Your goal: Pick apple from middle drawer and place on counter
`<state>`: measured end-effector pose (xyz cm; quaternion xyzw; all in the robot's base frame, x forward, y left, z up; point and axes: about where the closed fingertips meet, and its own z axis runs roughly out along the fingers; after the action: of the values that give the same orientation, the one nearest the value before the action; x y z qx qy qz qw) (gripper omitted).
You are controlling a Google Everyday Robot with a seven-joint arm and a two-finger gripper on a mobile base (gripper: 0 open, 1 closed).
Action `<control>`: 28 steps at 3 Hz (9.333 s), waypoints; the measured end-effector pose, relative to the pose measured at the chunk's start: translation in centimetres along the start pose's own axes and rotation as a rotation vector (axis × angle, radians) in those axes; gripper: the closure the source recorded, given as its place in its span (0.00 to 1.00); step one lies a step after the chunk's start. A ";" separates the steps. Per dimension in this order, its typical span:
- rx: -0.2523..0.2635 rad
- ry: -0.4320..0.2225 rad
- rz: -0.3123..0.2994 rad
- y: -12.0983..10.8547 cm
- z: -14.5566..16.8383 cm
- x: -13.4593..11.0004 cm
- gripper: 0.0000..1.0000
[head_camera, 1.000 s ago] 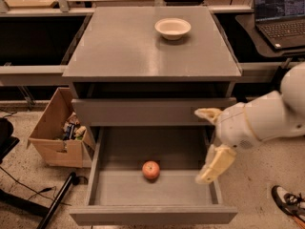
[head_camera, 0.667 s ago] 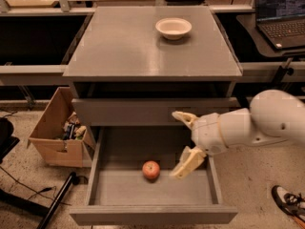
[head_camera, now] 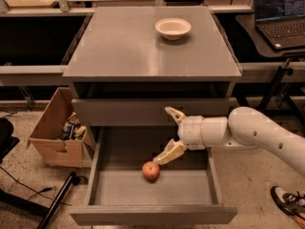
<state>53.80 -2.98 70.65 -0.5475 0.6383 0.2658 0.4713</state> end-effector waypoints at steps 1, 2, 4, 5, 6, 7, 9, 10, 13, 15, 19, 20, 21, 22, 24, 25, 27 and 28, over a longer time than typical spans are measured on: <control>0.000 0.000 0.000 0.0 0.0 0.0 0.00; -0.025 -0.028 0.007 0.3 2.4 3.5 0.00; -0.091 -0.022 -0.100 0.0 9.1 16.7 0.00; -0.120 0.026 -0.135 -0.6 11.0 21.0 0.00; -0.149 0.086 -0.153 -0.5 12.9 23.8 0.00; -0.170 0.109 -0.154 0.4 15.3 25.4 0.00; -0.203 0.103 -0.123 2.2 18.7 26.3 0.42; -0.203 0.103 -0.123 2.2 18.7 26.3 0.65; -0.221 0.108 -0.140 2.6 17.3 23.7 1.00; -0.370 0.113 -0.111 5.8 7.3 8.8 1.00; 0.046 0.152 -0.135 -9.8 -7.9 -22.9 1.00; 0.158 0.071 -0.118 -17.0 -4.2 -23.6 1.00; 0.185 0.043 -0.072 -21.3 -0.5 -20.6 1.00; 0.206 0.062 -0.004 -24.3 2.6 -15.7 1.00; 0.209 0.068 0.018 -25.1 2.9 -14.9 0.81; 0.209 0.068 0.018 -25.1 2.9 -14.9 0.51; 0.209 0.068 0.018 -25.1 2.9 -14.9 0.04; 0.205 0.067 0.016 -25.0 3.0 -15.0 0.00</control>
Offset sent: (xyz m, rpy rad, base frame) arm 0.0216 0.0134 -0.1500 0.0966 0.0341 0.0800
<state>77.82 -0.20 87.26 -0.4998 0.6820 0.1843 0.5010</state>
